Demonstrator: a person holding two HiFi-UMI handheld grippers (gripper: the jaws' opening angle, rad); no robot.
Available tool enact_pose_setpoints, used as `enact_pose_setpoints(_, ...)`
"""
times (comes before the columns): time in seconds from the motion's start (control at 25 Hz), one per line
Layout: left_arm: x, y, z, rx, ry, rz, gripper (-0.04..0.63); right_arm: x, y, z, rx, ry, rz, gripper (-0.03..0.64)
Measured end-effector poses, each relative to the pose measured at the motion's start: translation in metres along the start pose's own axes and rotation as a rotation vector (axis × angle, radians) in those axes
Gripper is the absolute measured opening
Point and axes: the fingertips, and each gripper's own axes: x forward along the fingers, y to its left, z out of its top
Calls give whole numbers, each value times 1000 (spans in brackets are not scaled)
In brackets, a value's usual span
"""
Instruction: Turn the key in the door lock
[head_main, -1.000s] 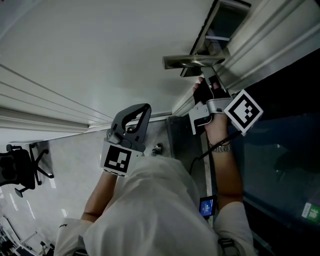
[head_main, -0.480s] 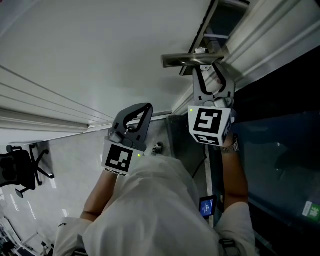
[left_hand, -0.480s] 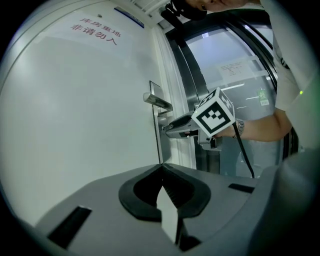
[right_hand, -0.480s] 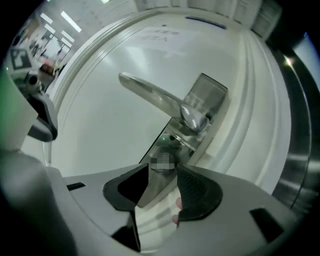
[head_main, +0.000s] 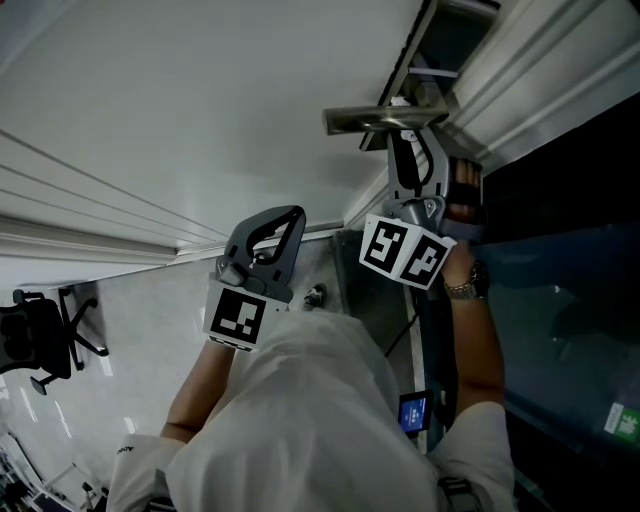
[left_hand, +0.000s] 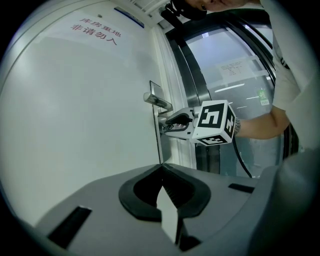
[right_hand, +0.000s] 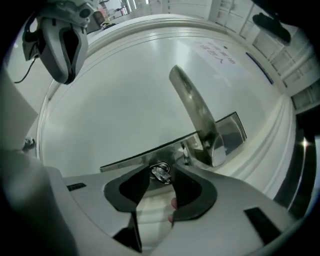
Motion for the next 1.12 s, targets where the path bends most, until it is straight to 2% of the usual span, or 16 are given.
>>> enact_pose_setpoints(0.04,0,0,0,1,-2,0,5,1,-1,0,-36,-2,-12,126)
enact_pose_setpoints(0.12,0,1,1,3,-5,4,5,1,0,1,-106,-12,-31,117)
enact_pose_setpoints(0.24,-1,4,1,-6,-2,12,5,0,0,2,-81,-25,-25,112)
enact_pose_setpoints(0.52,2,1,3,-4,-3,10,5,-1,-8,2,230,-17,-10,112)
enact_pose_setpoints(0.96,2,-3,3,-20,-1,11,6,0,-15,3,606,-35,42,114)
enact_pose_setpoints(1.12,3,-2,4,-3,-11,9,5,2,-16,1,827,-50,98,112)
